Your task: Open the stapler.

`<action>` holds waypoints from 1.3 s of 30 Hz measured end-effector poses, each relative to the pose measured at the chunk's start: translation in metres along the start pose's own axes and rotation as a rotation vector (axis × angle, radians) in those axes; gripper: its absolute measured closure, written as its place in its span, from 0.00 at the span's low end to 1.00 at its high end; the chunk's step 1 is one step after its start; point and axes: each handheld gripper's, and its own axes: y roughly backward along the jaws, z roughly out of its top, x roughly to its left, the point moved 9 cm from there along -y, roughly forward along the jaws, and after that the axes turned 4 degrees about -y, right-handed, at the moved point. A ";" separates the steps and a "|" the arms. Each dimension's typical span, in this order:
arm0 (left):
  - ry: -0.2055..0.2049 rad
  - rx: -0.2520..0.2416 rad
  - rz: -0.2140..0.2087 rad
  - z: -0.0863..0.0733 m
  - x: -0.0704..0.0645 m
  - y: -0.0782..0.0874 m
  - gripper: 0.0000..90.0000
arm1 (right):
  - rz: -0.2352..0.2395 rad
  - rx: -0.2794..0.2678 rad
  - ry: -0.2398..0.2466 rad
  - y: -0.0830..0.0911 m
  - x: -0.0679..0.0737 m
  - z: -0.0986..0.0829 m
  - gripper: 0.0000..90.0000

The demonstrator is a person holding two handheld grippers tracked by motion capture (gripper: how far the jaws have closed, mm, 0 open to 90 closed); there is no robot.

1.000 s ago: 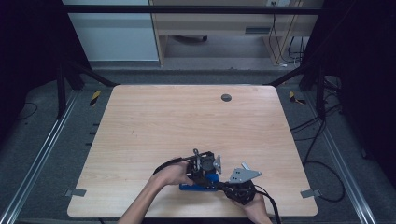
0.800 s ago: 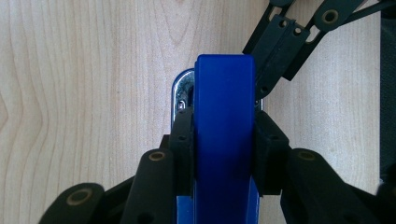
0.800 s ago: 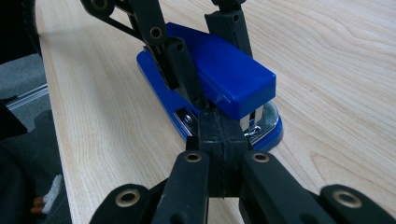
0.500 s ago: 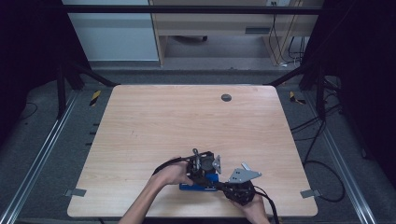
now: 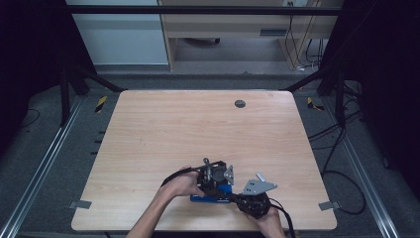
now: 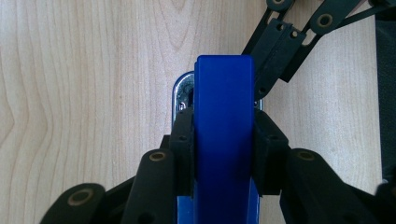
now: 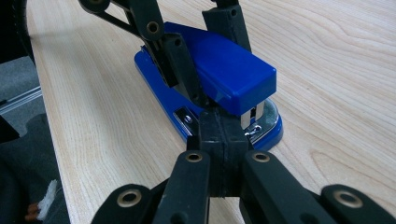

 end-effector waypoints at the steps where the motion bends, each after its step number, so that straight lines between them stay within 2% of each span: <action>1: 0.008 -0.008 0.001 0.000 -0.001 0.000 0.73 | 0.001 -0.001 -0.002 0.000 0.000 0.000 1.00; 10: 0.004 -0.015 -0.006 -0.001 0.000 0.001 0.73 | 0.012 0.001 -0.015 0.000 -0.001 0.000 1.00; 16: 0.004 -0.045 0.002 -0.001 0.000 0.001 0.73 | 0.012 0.000 -0.010 0.000 -0.001 0.000 1.00; 21: 0.012 -0.050 -0.003 -0.001 -0.001 0.001 0.73 | 0.017 0.002 -0.014 0.000 -0.001 0.000 1.00; 22: 0.002 -0.053 0.000 -0.001 -0.001 0.002 0.73 | 0.020 0.003 -0.017 0.000 -0.001 0.000 1.00; 27: -0.001 -0.056 0.004 0.000 -0.002 0.002 0.73 | 0.035 0.003 -0.029 0.000 0.000 -0.001 1.00; 34: 0.002 -0.073 0.004 -0.001 -0.002 0.003 0.73 | 0.031 0.001 -0.018 0.000 0.000 -0.001 1.00; 35: 0.006 -0.098 0.008 0.000 -0.001 0.006 0.73 | 0.034 0.000 -0.020 0.000 0.000 -0.001 1.00; 36: 0.029 -0.140 -0.007 0.001 -0.001 0.013 0.73 | 0.029 0.001 -0.018 0.000 0.000 -0.001 1.00; 37: 0.033 -0.200 0.000 0.002 0.000 0.025 0.73 | 0.031 -0.001 -0.022 0.000 0.000 -0.001 1.00; 38: 0.040 -0.235 0.001 0.003 0.000 0.033 0.73 | 0.034 -0.007 -0.028 0.001 -0.001 0.000 1.00; 39: 0.025 -0.194 0.005 0.002 -0.002 0.033 0.73 | 0.037 -0.009 -0.038 0.002 -0.002 0.000 1.00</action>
